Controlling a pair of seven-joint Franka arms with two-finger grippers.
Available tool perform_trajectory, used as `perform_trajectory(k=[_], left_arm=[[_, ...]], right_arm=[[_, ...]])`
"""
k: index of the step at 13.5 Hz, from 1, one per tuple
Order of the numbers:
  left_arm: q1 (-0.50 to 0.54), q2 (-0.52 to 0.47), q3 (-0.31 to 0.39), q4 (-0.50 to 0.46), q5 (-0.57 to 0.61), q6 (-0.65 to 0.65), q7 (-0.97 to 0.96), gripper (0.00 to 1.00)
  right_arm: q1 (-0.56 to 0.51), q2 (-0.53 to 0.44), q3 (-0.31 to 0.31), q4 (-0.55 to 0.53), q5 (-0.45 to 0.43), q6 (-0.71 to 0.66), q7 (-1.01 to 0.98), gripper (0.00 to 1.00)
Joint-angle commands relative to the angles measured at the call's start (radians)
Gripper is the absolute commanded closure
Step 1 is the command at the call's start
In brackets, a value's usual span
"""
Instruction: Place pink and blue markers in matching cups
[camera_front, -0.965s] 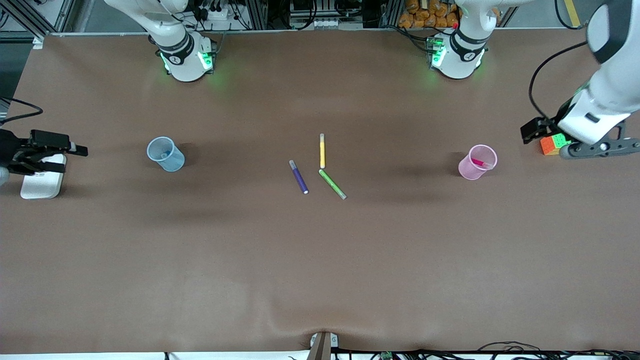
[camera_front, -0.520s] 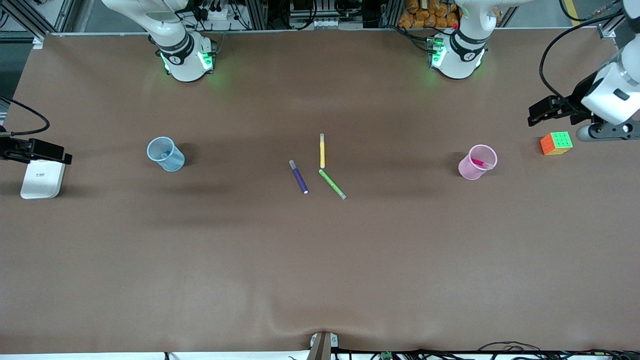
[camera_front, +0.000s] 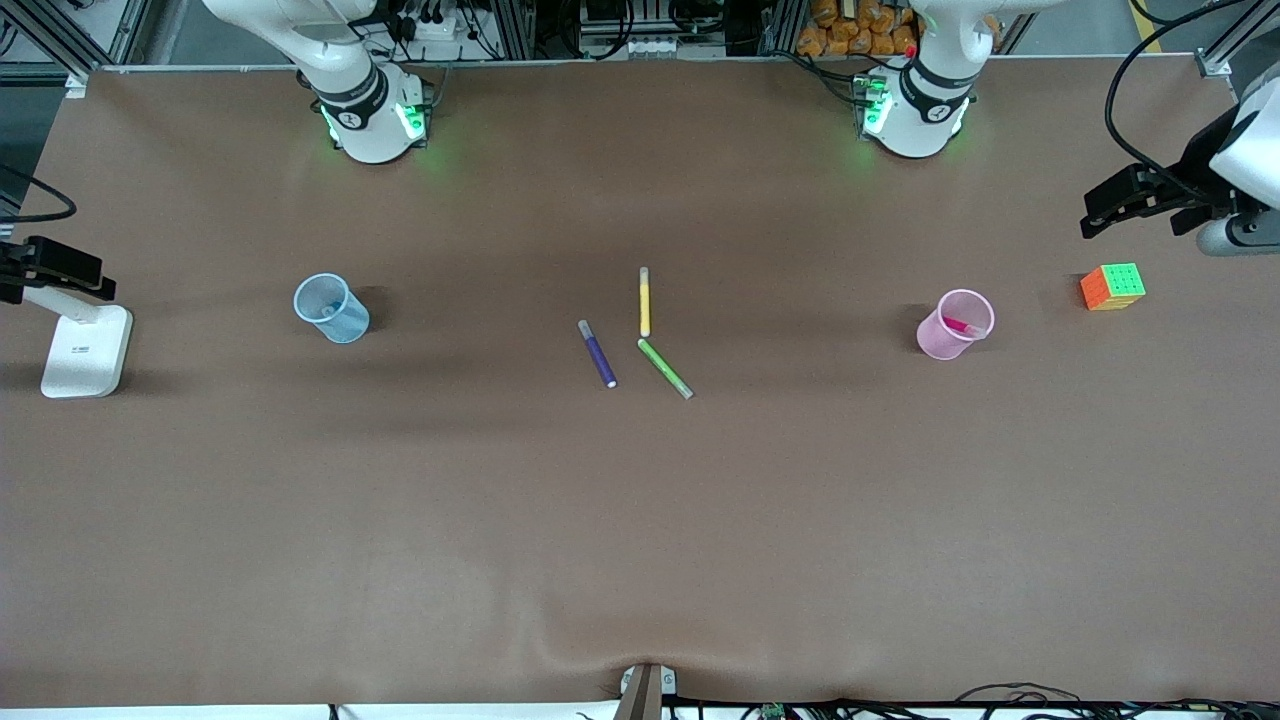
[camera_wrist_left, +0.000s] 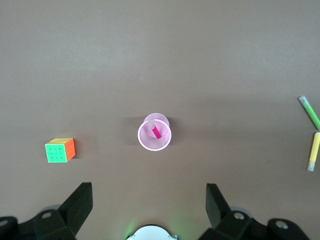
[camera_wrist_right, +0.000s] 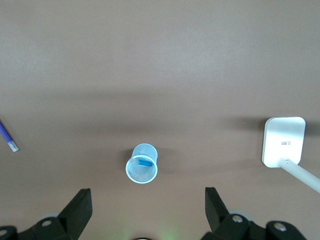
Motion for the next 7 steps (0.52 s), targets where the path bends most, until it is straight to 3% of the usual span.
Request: perform_trajectory(k=[1,3,7], left_arm=[[0.004,-0.036,-0.007,0.010,-0.013,-0.024,-0.003,0.00],[-0.003,-0.034,-0.013,0.023,-0.011,-0.024,-0.007,0.00],[-0.001,-0.036,-0.046,0.038,0.000,-0.062,-0.061,0.00]], right_arm=[[0.012,-0.102,0.001,-0.086,-0.018,0.023,0.009,0.00],[0.015,-0.234,0.002,-0.270,-0.016,0.142,0.009,0.00],[0.015,-0.265,0.001,-0.303,-0.021,0.094,0.008,0.00]])
